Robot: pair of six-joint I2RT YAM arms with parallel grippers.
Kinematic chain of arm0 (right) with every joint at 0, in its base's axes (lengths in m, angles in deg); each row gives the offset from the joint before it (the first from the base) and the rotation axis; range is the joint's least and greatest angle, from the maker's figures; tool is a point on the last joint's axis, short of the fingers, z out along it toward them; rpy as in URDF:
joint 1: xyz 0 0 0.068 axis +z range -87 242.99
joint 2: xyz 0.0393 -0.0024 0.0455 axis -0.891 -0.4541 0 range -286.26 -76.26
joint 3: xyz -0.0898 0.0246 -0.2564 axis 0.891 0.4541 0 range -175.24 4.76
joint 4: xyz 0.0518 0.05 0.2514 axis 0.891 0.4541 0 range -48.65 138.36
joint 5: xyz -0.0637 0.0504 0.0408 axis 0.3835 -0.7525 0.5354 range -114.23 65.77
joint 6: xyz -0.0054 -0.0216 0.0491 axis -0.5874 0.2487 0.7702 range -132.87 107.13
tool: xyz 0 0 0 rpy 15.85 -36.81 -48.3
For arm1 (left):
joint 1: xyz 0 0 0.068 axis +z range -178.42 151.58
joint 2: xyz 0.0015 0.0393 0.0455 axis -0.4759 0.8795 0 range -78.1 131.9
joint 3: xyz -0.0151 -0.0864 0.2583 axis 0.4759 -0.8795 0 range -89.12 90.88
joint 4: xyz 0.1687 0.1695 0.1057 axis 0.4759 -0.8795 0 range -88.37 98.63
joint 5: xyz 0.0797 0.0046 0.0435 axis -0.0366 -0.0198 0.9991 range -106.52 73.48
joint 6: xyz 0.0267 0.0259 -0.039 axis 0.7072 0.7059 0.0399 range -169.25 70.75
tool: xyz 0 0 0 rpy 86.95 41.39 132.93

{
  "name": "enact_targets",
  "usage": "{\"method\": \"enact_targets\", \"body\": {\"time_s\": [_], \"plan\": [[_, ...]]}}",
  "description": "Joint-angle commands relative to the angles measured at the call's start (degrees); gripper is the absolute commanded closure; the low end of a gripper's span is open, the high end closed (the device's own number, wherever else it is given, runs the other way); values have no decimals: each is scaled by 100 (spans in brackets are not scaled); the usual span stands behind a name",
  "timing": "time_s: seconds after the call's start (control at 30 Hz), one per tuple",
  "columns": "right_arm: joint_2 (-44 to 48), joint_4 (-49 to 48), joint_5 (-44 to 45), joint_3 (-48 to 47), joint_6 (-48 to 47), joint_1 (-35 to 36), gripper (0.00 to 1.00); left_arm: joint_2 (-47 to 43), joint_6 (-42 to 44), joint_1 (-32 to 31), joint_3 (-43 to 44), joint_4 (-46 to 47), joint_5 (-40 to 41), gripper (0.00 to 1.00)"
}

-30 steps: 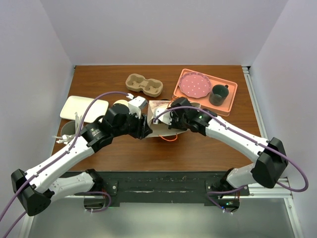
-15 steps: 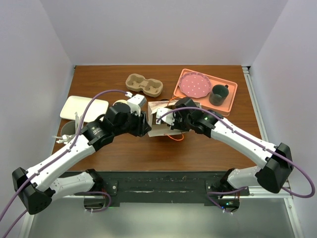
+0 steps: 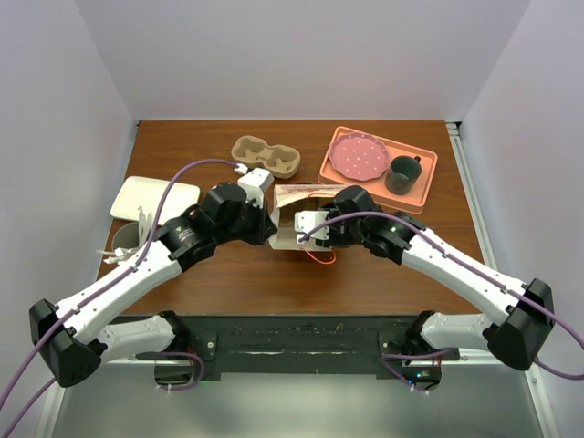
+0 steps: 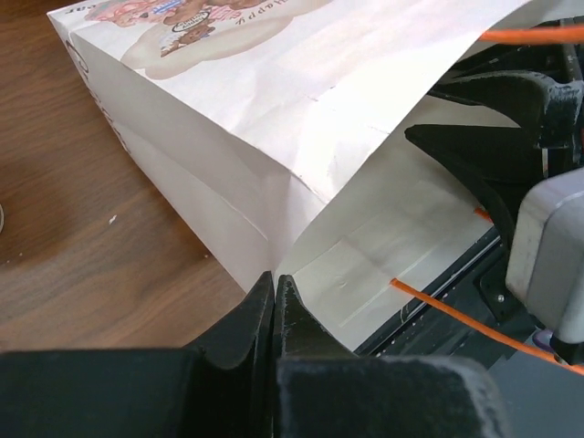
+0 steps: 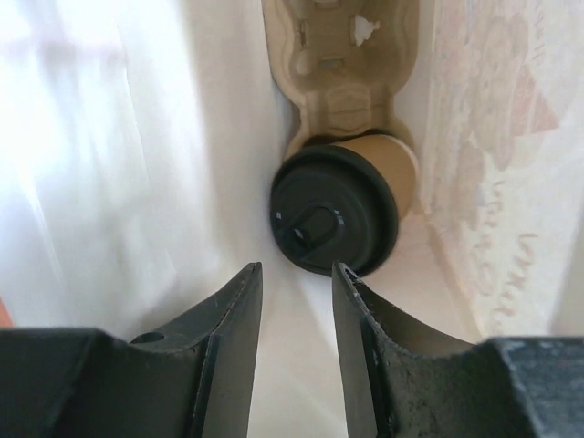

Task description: Pack the takeout coffee

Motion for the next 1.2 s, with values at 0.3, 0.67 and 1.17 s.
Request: {"method": "enact_targets", "body": {"time_s": [0.3,0.67,1.17], "plan": [[130,-769,-175,456,-1227,-34,34,-413,-85,-20,-249,682,-410,100],[96,-998,-316,510,-1280,-78,50,-660,73,-20,-504,981,-665,100],[-124,-541,-570,176,-1324,-227,40,-994,249,-20,-768,1130,-788,100]]}}
